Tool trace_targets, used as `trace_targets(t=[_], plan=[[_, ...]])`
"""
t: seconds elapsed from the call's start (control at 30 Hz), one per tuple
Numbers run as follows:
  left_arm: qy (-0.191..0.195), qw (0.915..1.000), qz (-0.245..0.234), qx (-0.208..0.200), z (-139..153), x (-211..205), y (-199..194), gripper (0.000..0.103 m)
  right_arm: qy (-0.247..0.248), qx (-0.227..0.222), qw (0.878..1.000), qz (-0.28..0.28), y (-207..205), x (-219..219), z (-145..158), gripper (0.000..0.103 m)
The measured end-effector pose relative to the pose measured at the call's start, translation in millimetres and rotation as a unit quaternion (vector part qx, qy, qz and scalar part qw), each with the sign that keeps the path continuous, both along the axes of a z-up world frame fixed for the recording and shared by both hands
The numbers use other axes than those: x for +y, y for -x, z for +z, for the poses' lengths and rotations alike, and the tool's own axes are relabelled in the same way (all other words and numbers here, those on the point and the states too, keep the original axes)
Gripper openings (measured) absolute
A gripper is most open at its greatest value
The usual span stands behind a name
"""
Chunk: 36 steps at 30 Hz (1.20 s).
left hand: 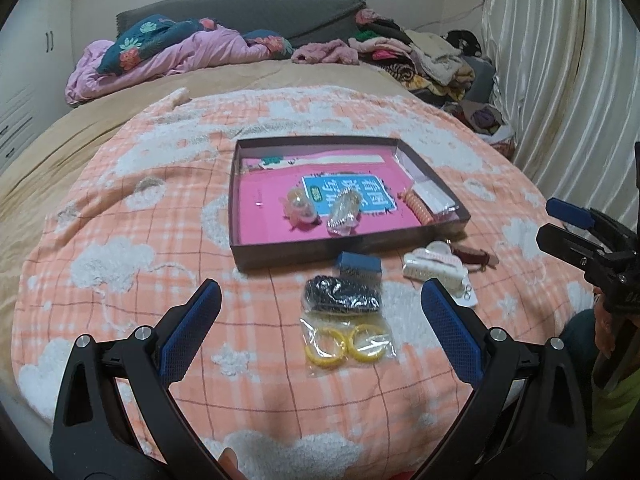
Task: Organize jewelry
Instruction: 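Grasp the black-bead bag with the left tool while the right grasps the claw clip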
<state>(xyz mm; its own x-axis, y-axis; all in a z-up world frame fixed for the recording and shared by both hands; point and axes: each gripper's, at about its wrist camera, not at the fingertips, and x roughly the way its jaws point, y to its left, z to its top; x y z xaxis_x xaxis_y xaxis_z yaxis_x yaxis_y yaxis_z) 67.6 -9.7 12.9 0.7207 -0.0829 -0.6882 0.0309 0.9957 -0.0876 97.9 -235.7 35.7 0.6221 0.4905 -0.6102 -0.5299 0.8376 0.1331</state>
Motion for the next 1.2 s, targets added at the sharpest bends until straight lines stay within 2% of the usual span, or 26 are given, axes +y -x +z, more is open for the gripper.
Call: trace_targets(t=[0.6, 0.77, 0.93, 1.0, 1.2], plan=[[-0.008, 0.9991, -0.008, 0.042, -32.1, -3.8, -9.2, 0.094, 0.037, 0.032, 0.999, 0.011, -3.7, 7.3, -35.1, 0.096], [-0.008, 0.9985, -0.006, 0.055, -44.5, -2.7, -15.2, 0.094, 0.049, 0.049, 0.997, 0.017, -9.9, 13.1, -51.6, 0.089], [-0.008, 0.9977, -0.013, 0.065, -56.8, -6.1, -21.9, 0.094, 0.063, 0.064, 0.996, 0.024, -18.1, 18.2, -69.4, 0.07], [-0.01, 0.9974, -0.016, 0.069, -61.0, -7.8, -24.5, 0.094, 0.063, 0.069, 0.995, 0.026, -21.4, 18.8, -75.1, 0.065], [-0.006, 0.9969, -0.022, 0.076, -72.7, -8.8, -35.3, 0.094, 0.054, 0.093, 0.994, 0.031, -35.5, 20.9, -91.6, 0.059]])
